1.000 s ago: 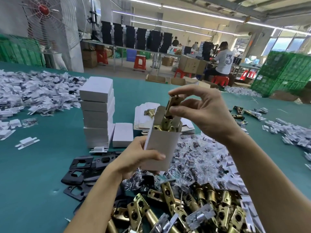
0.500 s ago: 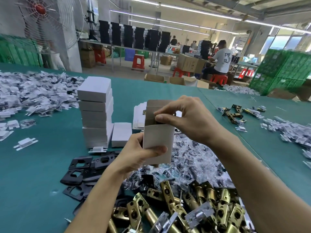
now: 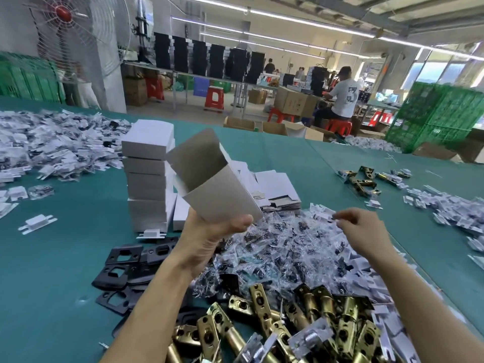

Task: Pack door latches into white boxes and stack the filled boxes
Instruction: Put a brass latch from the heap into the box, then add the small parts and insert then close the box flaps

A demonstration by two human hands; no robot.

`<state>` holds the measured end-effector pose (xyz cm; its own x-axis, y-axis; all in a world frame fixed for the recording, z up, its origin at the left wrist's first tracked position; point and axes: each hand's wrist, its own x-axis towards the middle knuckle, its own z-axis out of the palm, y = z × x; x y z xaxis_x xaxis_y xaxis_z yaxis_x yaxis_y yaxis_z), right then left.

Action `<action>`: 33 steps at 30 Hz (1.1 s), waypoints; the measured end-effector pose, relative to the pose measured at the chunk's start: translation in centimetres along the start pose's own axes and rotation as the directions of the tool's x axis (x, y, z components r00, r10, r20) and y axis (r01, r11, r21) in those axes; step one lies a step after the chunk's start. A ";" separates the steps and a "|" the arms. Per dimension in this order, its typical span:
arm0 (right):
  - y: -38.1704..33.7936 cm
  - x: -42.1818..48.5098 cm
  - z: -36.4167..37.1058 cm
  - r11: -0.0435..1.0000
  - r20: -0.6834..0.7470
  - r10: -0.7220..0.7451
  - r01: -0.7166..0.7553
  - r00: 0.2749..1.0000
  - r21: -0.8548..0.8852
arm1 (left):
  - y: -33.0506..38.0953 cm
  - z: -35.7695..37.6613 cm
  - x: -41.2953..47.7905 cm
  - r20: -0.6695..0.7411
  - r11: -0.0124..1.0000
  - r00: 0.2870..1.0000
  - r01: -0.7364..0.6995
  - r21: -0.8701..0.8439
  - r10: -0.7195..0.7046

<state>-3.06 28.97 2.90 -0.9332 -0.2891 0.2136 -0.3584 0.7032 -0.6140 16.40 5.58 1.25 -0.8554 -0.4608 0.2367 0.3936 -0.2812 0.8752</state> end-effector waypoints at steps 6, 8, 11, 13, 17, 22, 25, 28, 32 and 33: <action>3.6 -0.5 1.3 0.889 0.121 0.100 -0.034 0.988 -0.457 | 0.1 0.8 -0.4 0.022 0.993 1.000 -0.001 0.118 -0.002; 4.4 -0.3 1.5 0.846 0.146 0.112 -0.017 0.983 -0.533 | -0.1 1.0 -0.4 0.010 0.990 1.000 0.001 0.140 -0.002; 4.6 -0.1 1.8 0.846 0.177 0.124 -0.010 0.976 -0.533 | -0.1 1.2 -0.4 -0.002 0.988 1.000 -0.006 0.155 0.006; 4.4 0.0 1.7 0.849 0.183 0.129 -0.013 0.975 -0.528 | -0.3 1.4 -0.3 -0.001 0.983 1.000 -0.019 0.181 0.019; 3.8 0.3 1.2 0.843 0.159 0.145 -0.038 0.977 -0.537 | -1.0 1.4 -0.1 -0.057 0.965 0.997 -0.031 0.261 0.048; 4.1 0.3 1.5 0.911 0.147 0.151 -0.080 0.978 -0.405 | -1.8 1.0 0.2 -0.169 0.905 0.980 -0.023 0.424 0.105; 4.0 0.6 1.5 0.908 0.199 0.211 -0.116 0.957 -0.403 | -2.0 0.9 0.3 -0.170 0.890 0.979 -0.020 0.455 0.109; 3.6 0.6 1.4 0.944 0.235 0.236 -0.165 0.943 -0.285 | -2.0 1.0 0.2 -0.144 0.879 0.981 -0.050 0.474 0.133; 3.7 0.7 1.5 0.950 0.178 0.220 -0.169 0.959 -0.264 | -2.0 1.0 0.1 -0.161 0.851 0.975 -0.049 0.523 0.154; 3.7 0.7 1.5 0.947 0.168 0.226 -0.176 0.960 -0.268 | -2.0 1.0 0.1 -0.172 0.839 0.973 -0.039 0.543 0.156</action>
<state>-5.05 30.41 -0.34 -0.9718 -0.2279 -0.0613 -0.1828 0.8911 -0.4154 15.20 6.91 -0.04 -0.7124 -0.6371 0.2944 0.1805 0.2390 0.9541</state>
